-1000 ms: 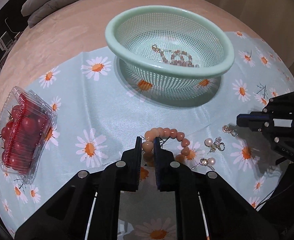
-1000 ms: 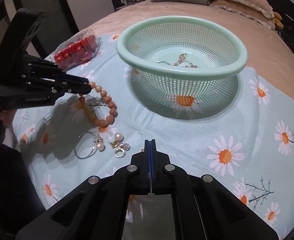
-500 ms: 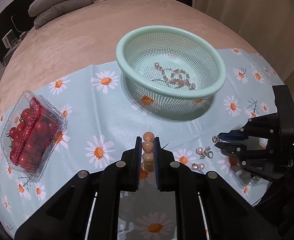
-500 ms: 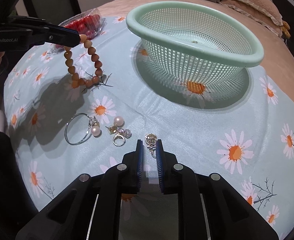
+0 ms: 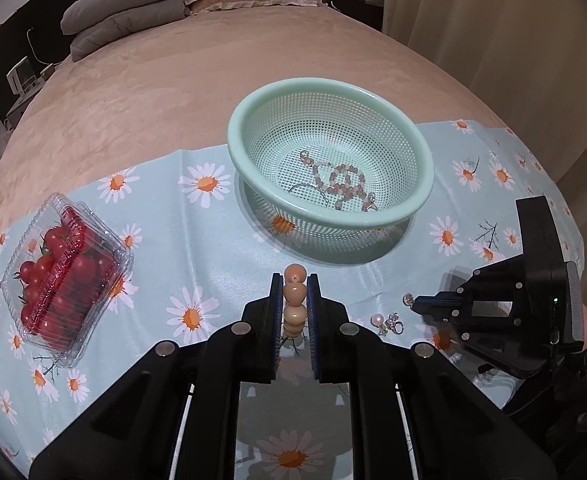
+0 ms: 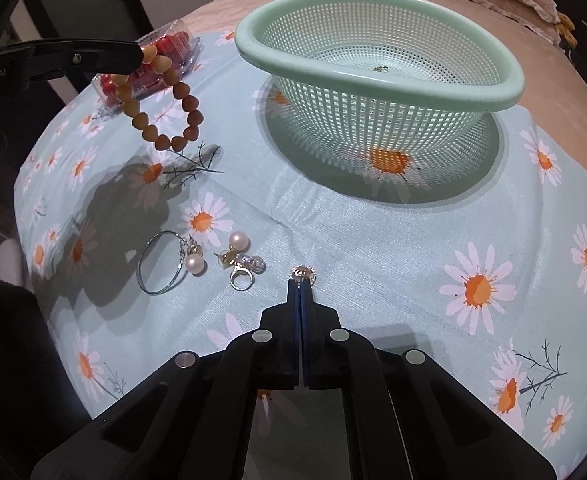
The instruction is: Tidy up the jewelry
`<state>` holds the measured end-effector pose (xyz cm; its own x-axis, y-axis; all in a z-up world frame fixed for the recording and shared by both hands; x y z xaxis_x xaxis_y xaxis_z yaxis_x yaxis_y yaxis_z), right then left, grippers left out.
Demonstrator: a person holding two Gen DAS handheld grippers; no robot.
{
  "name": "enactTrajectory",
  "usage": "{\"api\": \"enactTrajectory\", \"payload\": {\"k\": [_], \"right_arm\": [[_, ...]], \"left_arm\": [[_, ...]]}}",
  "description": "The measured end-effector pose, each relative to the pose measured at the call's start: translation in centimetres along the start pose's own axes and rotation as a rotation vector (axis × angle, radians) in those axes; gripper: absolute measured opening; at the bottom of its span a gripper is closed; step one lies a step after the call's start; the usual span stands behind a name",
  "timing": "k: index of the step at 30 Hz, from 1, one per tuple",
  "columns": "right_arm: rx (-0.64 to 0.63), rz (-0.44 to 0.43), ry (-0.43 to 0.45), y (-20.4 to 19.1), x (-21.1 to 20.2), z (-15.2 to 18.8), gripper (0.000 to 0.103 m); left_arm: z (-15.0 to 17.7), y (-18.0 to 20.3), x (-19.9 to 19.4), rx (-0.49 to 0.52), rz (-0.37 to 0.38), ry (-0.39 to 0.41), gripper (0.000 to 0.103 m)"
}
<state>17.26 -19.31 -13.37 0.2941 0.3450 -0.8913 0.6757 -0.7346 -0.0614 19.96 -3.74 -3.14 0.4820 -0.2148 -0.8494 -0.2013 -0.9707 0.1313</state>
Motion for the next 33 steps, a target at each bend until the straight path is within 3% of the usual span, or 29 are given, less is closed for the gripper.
{"api": "enactTrajectory", "payload": {"k": [9, 10, 13, 14, 19, 21, 22, 33], "right_arm": [[-0.046, 0.034, 0.046, -0.3, -1.1, -0.2, 0.007], [-0.05, 0.037, 0.036, -0.3, -0.9, -0.1, 0.01], [-0.053, 0.051, 0.039, 0.0, -0.7, 0.0, 0.035], [-0.056, 0.057, 0.039, 0.1, -0.5, 0.0, 0.035], [-0.042, 0.078, 0.03, 0.5, 0.6, -0.1, 0.033], [-0.04, 0.058, 0.011, 0.1, 0.6, -0.1, 0.01], [-0.04, 0.059, 0.005, 0.0, 0.6, -0.2, 0.008], [-0.015, 0.002, 0.071, -0.2, -3.1, -0.8, 0.008]], "left_arm": [[-0.8, 0.2, -1.0, -0.02, 0.015, 0.029, 0.012], [-0.9, 0.1, -1.1, -0.024, 0.016, 0.031, 0.012], [-1.1, 0.3, -1.2, -0.028, 0.02, 0.035, 0.012], [-1.1, 0.4, -1.2, -0.028, 0.022, 0.035, 0.012], [-1.3, 0.7, -1.4, -0.03, 0.031, 0.038, 0.012], [-1.4, 0.9, -1.4, -0.031, 0.035, 0.04, 0.012], [-1.4, 1.0, -1.4, -0.033, 0.042, 0.04, 0.012], [-2.6, 2.7, -2.6, -0.045, 0.073, 0.078, 0.012]]}}
Point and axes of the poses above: each gripper's, at about its wrist camera, not at the fingertips, and x roughly the way its jaws point, y to its right, z to its underside, the point moved 9 cm from there along x, roughly the way its jaws point, and after that the axes turned 7 degrees about -x, right-handed, at the moved point
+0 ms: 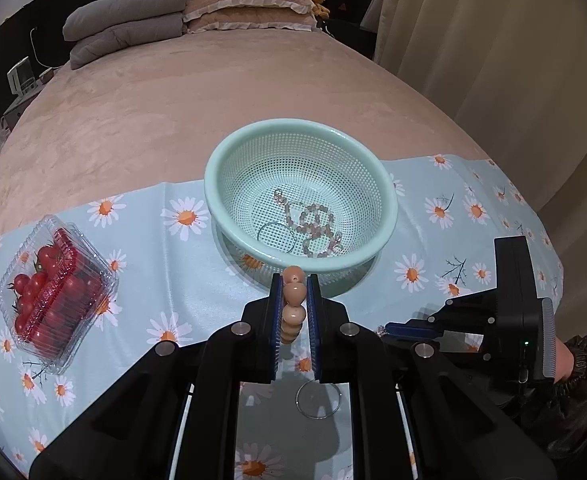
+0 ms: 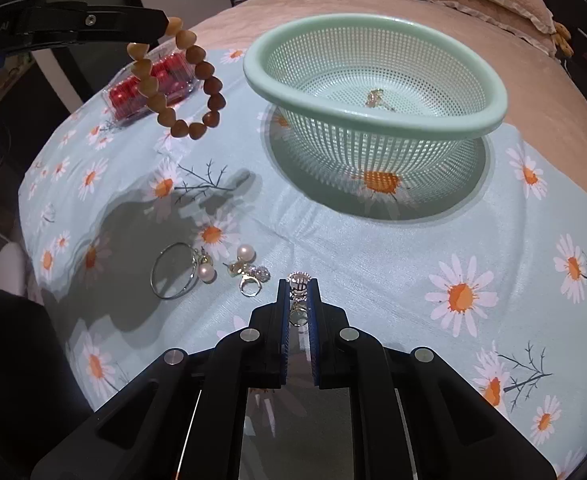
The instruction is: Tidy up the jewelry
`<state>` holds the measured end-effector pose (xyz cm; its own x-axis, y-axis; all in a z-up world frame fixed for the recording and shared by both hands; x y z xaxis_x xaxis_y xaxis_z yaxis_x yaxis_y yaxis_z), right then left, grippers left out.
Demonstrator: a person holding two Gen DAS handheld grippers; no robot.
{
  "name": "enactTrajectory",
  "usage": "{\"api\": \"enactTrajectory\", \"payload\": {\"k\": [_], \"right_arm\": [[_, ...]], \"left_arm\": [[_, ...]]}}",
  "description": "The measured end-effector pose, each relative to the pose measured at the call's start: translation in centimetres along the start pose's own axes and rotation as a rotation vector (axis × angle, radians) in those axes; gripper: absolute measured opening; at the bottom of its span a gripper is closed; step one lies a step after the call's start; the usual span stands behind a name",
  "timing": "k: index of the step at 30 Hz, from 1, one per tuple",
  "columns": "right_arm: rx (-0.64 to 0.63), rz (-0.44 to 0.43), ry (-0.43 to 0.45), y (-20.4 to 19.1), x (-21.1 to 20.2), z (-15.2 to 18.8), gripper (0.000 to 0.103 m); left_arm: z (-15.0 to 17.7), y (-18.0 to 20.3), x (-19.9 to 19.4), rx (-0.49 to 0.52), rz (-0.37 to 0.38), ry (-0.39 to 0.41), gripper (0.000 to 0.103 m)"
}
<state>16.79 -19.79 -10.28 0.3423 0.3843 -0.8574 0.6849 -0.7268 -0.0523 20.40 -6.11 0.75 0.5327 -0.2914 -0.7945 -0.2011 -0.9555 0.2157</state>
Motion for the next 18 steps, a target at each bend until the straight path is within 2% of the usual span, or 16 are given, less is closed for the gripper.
{"api": "enactTrajectory", "payload": {"k": [7, 13, 15, 18], "right_arm": [[0.028, -0.004, 0.104, 1.4, -4.2, -1.6, 0.008], [0.091, -0.023, 0.221, 1.7, -6.3, -4.8, 0.008], [0.11, 0.001, 0.275, 2.2, -7.4, -5.9, 0.008], [0.138, -0.04, 0.332, 2.4, -8.0, -7.5, 0.008]], "left_arm": [[-1.4, 2.5, -1.6, 0.003, 0.059, 0.057, 0.012], [-2.7, 3.5, -1.4, -0.019, 0.084, 0.08, 0.012], [-3.1, 3.6, -1.0, -0.023, 0.081, 0.086, 0.012], [-4.0, 3.9, -0.7, -0.021, 0.084, 0.125, 0.012]]}}
Point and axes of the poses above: each gripper's, at about its wrist camera, not at the fingertips, and x roughly the way its jaws point, y to its right, z to its underside, the point moved 9 cm from there along x, roughly the way its jaws point, and after that the axes turned 7 degrees about -x, right-handed, at the moved point
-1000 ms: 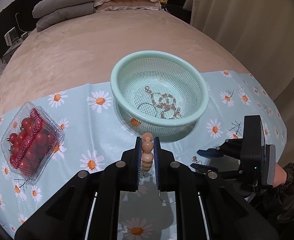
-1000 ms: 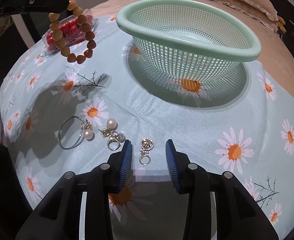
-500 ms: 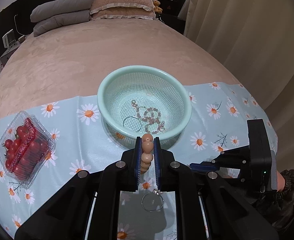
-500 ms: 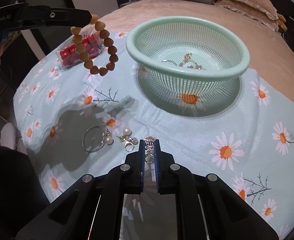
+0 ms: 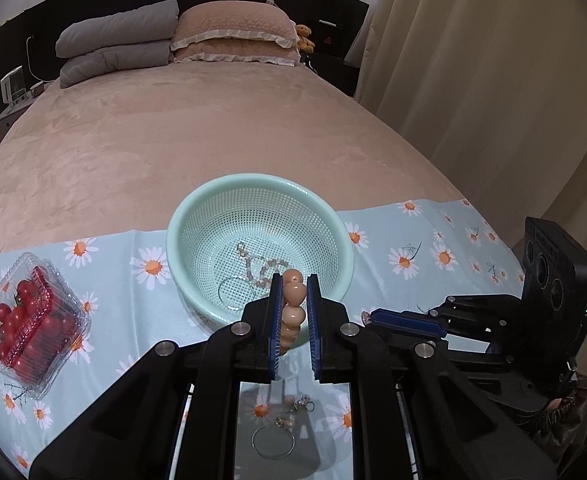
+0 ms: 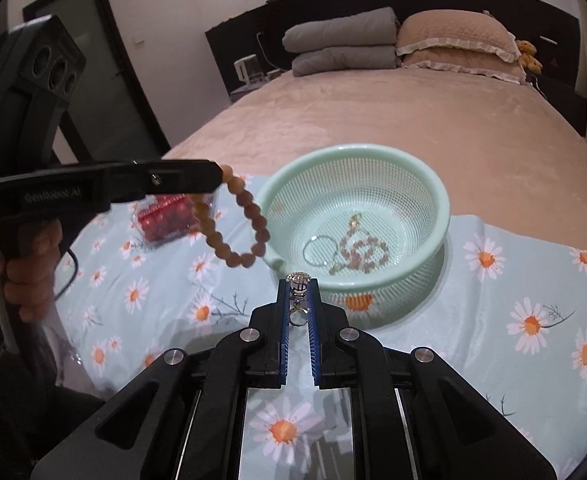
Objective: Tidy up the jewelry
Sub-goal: 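Carry the bracelet and charm over the basket and open both tools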
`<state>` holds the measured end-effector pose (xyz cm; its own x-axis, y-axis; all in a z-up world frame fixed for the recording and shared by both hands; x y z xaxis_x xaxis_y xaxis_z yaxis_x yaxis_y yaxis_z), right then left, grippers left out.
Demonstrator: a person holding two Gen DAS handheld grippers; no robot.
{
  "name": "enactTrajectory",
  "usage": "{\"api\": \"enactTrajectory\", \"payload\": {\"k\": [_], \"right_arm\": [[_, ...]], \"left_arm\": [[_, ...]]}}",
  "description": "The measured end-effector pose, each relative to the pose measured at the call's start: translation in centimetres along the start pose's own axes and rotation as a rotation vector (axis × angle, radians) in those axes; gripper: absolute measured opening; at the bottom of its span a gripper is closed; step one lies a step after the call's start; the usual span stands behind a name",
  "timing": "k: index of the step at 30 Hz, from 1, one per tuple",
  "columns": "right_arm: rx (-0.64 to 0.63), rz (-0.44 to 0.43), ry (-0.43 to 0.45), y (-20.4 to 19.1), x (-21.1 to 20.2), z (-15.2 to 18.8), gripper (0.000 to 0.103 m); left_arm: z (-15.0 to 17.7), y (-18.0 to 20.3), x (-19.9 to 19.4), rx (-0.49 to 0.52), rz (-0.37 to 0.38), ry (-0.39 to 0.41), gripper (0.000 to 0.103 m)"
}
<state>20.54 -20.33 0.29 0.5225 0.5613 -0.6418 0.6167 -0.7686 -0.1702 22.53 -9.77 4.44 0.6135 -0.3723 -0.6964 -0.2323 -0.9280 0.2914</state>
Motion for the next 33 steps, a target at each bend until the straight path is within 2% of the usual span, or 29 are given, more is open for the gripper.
{"api": "enactTrajectory", "payload": {"k": [4, 9, 15, 21, 22, 24, 25, 26, 27, 29, 31, 33], "right_arm": [[0.048, -0.014, 0.031, 0.9, 1.1, -1.2, 0.008], [0.101, 0.0, 0.042, 2.4, 2.9, -2.1, 0.008], [0.116, 0.027, 0.008, 3.4, 4.4, -1.4, 0.008], [0.131, 0.041, 0.022, 3.9, 4.3, -1.0, 0.011], [0.136, 0.06, 0.03, 4.1, 4.3, -1.1, 0.012], [0.161, 0.091, 0.035, 4.8, 4.1, -1.0, 0.033], [0.18, 0.112, 0.051, 5.3, 3.8, -1.0, 0.053], [0.191, 0.127, 0.07, 5.6, 3.4, -1.0, 0.056], [0.196, 0.133, 0.081, 5.9, 3.2, -1.1, 0.056], [0.207, 0.14, 0.094, 6.3, 2.7, -1.2, 0.058], [0.212, 0.147, 0.102, 6.5, 2.4, -1.2, 0.06], [0.208, 0.154, 0.095, 6.6, 2.4, -1.1, 0.061]], "left_arm": [[-0.7, -0.3, 1.2, -0.007, -0.012, 0.027, 0.012], [-0.4, -1.2, 3.5, -0.029, -0.018, -0.006, 0.012], [0.2, -2.0, 4.7, -0.03, -0.03, -0.039, 0.012], [0.5, -2.2, 4.8, -0.031, -0.026, -0.047, 0.012], [0.6, -2.2, 4.8, -0.03, -0.028, -0.047, 0.015], [0.5, -2.5, 4.5, -0.031, -0.036, -0.036, 0.036], [0.3, -2.9, 4.2, -0.045, -0.046, -0.017, 0.057], [0.0, -3.3, 3.7, -0.065, -0.054, 0.004, 0.068], [-0.2, -3.8, 3.3, -0.087, -0.055, 0.017, 0.07], [-0.6, -4.6, 2.5, -0.133, -0.053, 0.038, 0.08], [-0.7, -5.4, 2.0, -0.174, -0.055, 0.057, 0.084], [-0.5, -6.0, 2.1, -0.192, -0.059, 0.043, 0.086]]}}
Point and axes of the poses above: each gripper's, at about its wrist camera, not at the fingertips, and x roughly the way its jaws point, y to its right, z to its underside, the point moved 9 cm from there along x, roughly the way its jaws point, and after that the axes turned 7 degrees about -x, right-handed, at the moved point
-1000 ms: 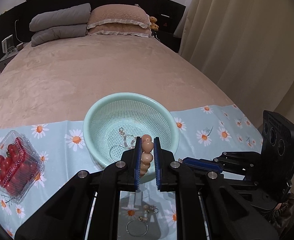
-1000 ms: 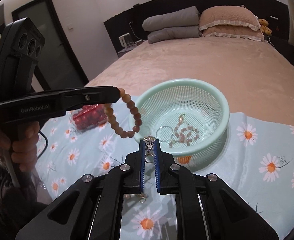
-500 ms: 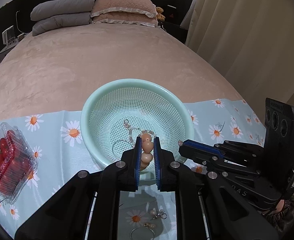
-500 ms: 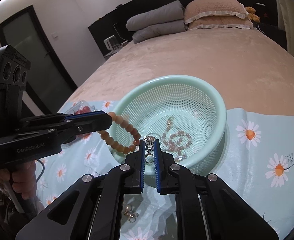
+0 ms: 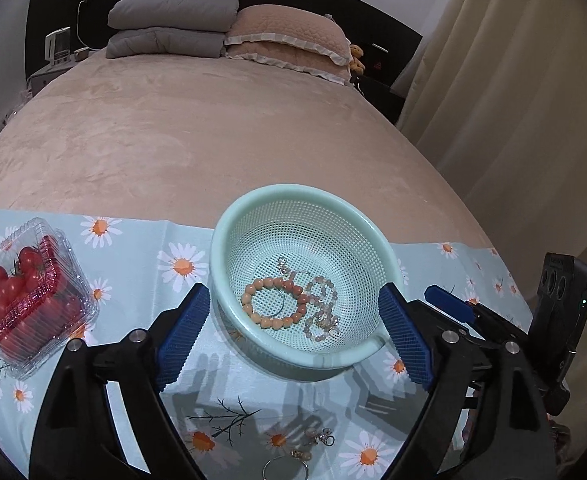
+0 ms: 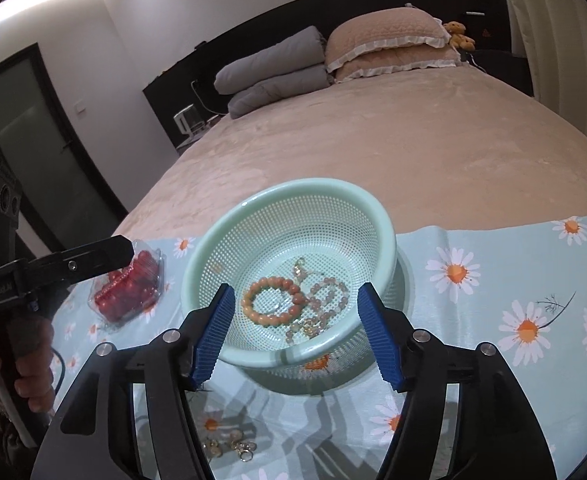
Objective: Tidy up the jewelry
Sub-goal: 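Carry the bracelet and charm over the basket and open both tools, then move both tools back to the hoop earring and silver ring charm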
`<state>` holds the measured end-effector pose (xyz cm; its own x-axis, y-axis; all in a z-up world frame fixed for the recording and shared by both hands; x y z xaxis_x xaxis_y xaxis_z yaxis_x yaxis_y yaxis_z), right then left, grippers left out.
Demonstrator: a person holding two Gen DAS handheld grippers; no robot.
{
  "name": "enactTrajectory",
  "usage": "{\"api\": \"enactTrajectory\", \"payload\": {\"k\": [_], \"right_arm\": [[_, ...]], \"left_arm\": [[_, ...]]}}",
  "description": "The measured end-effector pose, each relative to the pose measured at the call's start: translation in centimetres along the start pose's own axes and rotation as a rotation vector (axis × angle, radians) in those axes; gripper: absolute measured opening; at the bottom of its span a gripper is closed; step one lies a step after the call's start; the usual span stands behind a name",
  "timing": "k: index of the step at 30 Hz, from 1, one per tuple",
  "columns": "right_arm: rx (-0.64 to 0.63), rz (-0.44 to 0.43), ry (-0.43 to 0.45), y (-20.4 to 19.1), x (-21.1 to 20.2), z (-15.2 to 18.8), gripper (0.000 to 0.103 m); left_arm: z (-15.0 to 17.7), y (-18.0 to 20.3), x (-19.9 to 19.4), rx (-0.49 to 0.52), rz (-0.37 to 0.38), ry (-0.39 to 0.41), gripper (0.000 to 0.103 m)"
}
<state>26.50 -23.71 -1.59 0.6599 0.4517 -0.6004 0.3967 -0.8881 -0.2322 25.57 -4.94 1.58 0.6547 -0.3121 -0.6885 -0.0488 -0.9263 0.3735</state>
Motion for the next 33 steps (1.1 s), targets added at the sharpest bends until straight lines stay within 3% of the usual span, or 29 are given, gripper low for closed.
{"api": "enactTrajectory", "payload": {"k": [11, 15, 22, 33], "right_arm": [[-0.163, 0.055, -0.042, -1.4, -0.3, 1.7, 0.073], [-0.232, 0.057, -0.089, -2.3, 0.0, 3.2, 0.076], [-0.278, -0.026, -0.182, -4.0, 1.0, 6.7, 0.084], [-0.477, -0.08, -0.356, -6.5, 2.5, 13.5, 0.084]], "left_arm": [[1.0, -1.1, -0.6, 0.065, -0.057, -0.024, 0.094], [1.8, -1.9, -0.9, 0.1, -0.122, -0.023, 0.097], [3.9, -2.2, -0.5, 0.198, -0.144, -0.083, 0.097], [7.8, -2.8, 0.1, 0.369, -0.193, -0.164, 0.097]]}}
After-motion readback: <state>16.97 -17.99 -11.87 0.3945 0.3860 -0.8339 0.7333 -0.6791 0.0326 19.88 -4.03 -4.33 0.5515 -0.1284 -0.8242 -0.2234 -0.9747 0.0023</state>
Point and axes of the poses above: each gripper's, at about its wrist camera, not at the fingertips, and x roughly the way its jaws point, y to its right, z to its underside, the point moved 9 cm from there along x, roughly the way its jaws point, and after that the axes turned 7 degrees about -x, right-handed, at the moved point
